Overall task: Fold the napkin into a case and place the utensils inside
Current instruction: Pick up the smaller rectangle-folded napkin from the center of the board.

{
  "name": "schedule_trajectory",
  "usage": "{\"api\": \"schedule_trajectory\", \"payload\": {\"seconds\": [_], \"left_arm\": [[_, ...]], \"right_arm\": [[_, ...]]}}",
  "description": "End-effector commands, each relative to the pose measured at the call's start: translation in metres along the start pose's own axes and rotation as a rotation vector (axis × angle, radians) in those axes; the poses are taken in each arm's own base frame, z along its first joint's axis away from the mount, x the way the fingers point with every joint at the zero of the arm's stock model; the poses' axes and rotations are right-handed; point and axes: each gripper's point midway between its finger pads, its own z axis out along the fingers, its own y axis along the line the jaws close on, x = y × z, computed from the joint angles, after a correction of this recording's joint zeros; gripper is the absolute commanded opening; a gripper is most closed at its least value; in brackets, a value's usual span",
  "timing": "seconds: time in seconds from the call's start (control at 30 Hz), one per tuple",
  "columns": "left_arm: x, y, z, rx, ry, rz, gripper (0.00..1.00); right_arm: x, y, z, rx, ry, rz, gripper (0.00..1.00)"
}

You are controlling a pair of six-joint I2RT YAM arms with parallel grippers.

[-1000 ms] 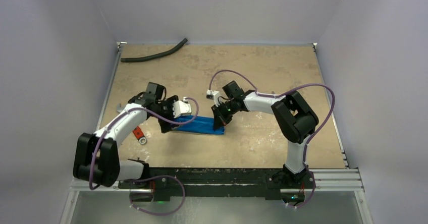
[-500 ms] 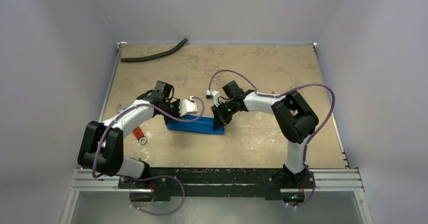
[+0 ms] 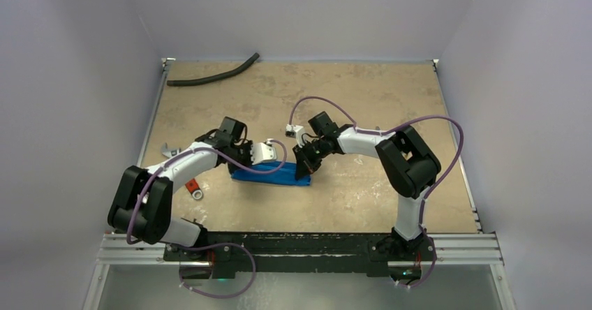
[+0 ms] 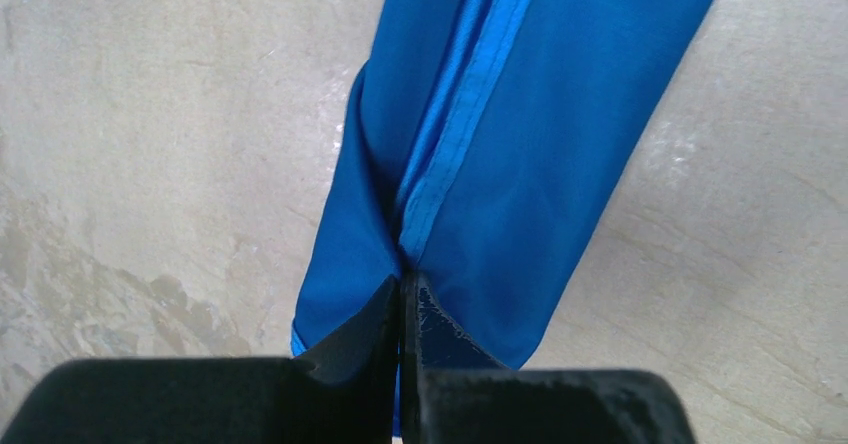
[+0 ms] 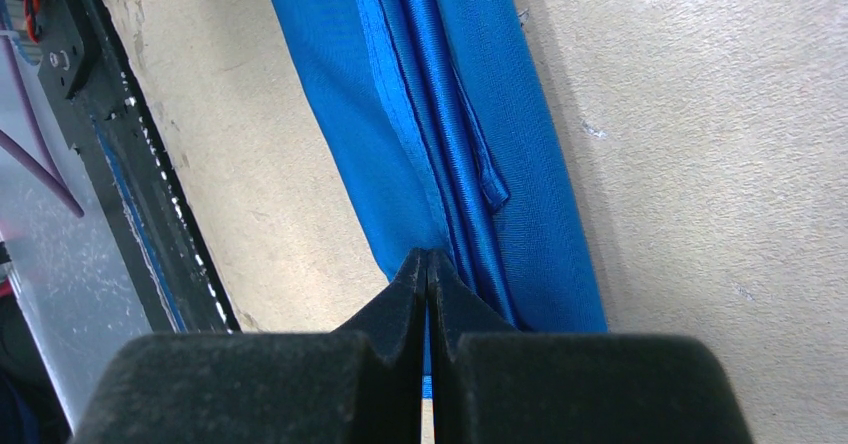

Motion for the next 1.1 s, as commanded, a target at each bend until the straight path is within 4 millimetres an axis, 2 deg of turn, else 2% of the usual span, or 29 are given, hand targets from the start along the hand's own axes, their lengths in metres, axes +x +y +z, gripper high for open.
{"api": "schedule_trajectory", "payload": {"seconds": [0.0,0.07,0.2,0.3,0.37,0.5,0.57,0.77,0.93,0.97,1.07], "left_arm": [[-0.016,-0.009,-0.001,0.016,-0.046,-0.011,0.0],[-0.019,-0.01,0.0,0.014,-0.048,-0.012,0.0],[-0.031,0.004,-0.012,-0.064,-0.095,-0.022,0.0],[-0.037,-0.012,-0.018,0.0,-0.134,0.012,0.0],[-0.029,-0.028,-0.014,0.064,-0.105,0.03,0.0],[-0.003,-0.056,-0.003,0.188,-0.013,0.041,0.0],[0.007,-0.059,0.002,0.189,0.017,0.048,0.0],[0.018,-0.049,0.011,0.11,0.04,0.114,0.0],[0.027,-0.058,0.018,0.138,0.063,0.163,0.0],[0.025,-0.062,0.018,0.154,0.055,0.181,0.02],[0.015,-0.066,0.014,0.19,0.019,0.178,0.17]], "right_arm": [[0.015,-0.014,-0.001,0.055,0.032,0.007,0.0],[0.016,-0.014,-0.001,0.056,0.033,0.009,0.0],[0.017,-0.014,-0.001,0.054,0.037,0.012,0.0],[0.017,-0.016,0.0,0.058,0.038,0.016,0.0],[0.016,-0.017,-0.001,0.064,0.039,0.015,0.0],[0.014,-0.018,-0.003,0.073,0.037,0.015,0.0],[0.013,-0.018,-0.004,0.074,0.037,0.016,0.0],[0.011,-0.016,-0.007,0.075,0.036,0.006,0.0],[0.006,-0.012,-0.009,0.059,0.024,-0.002,0.0],[0.005,-0.012,-0.008,0.059,0.024,-0.005,0.0],[0.006,-0.014,-0.007,0.062,0.032,0.001,0.0]]}}
